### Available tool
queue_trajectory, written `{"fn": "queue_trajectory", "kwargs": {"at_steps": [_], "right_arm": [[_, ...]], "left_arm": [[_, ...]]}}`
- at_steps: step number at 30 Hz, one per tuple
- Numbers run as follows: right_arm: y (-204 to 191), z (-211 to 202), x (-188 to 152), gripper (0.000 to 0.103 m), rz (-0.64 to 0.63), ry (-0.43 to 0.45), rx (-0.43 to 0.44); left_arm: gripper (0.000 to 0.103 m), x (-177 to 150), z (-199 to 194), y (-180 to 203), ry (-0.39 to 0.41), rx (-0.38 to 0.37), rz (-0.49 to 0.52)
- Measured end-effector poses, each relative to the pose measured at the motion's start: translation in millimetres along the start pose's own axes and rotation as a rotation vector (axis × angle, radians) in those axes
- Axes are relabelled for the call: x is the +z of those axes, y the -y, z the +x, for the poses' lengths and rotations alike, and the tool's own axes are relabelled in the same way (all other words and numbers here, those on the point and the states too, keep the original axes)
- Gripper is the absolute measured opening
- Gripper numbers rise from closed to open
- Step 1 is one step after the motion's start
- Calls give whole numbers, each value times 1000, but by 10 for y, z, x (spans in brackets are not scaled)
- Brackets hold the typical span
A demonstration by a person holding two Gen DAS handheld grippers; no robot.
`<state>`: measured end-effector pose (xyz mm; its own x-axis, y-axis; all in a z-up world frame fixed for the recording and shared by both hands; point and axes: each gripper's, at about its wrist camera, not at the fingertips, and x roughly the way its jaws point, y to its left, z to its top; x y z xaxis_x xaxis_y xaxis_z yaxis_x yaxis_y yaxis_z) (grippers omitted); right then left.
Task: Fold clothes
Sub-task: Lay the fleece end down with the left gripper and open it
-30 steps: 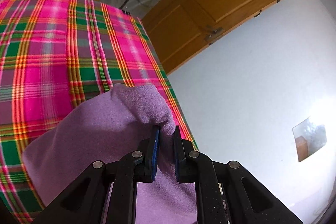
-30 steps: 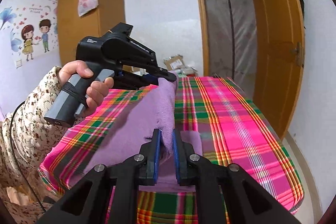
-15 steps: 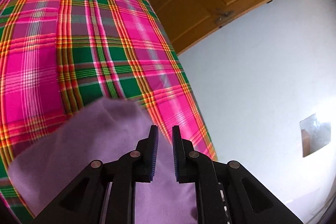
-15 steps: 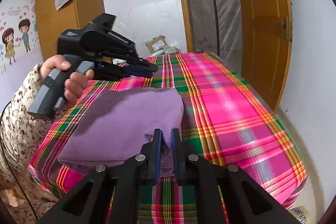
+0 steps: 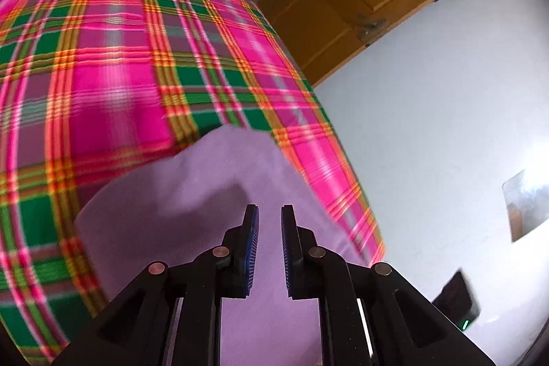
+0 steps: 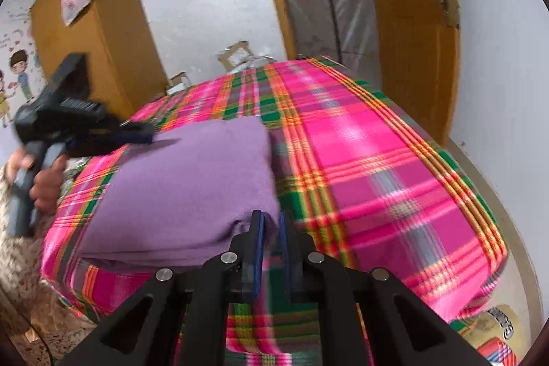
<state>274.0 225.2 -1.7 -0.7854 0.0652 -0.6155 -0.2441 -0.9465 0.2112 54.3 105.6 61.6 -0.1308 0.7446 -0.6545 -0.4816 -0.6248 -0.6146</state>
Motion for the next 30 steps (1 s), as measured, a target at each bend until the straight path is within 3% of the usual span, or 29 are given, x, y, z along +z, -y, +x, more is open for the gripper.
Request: {"fn": "queue_trajectory", "kwargs": {"at_steps": [5,11,18,24,30], "right_arm": [[18,-135,81,10,5,43,-32],[-313,-26,236,11,-112,62,57],[-329,320,41,11,-145,-58,28],[-226,249,-77,12,-147,-68,30],[-231,169,111,13,-146,-35,32]], "left_arm": [[16,-239,-188,-150,13,-37,-12],[16,-432,-268,-213,1,-17,-17],[17,-641,-279,-272,-24,-6,-9],[17,-827,-326,-303,6,-15,8],[17,-864,-344,-254,23,13,48]]}}
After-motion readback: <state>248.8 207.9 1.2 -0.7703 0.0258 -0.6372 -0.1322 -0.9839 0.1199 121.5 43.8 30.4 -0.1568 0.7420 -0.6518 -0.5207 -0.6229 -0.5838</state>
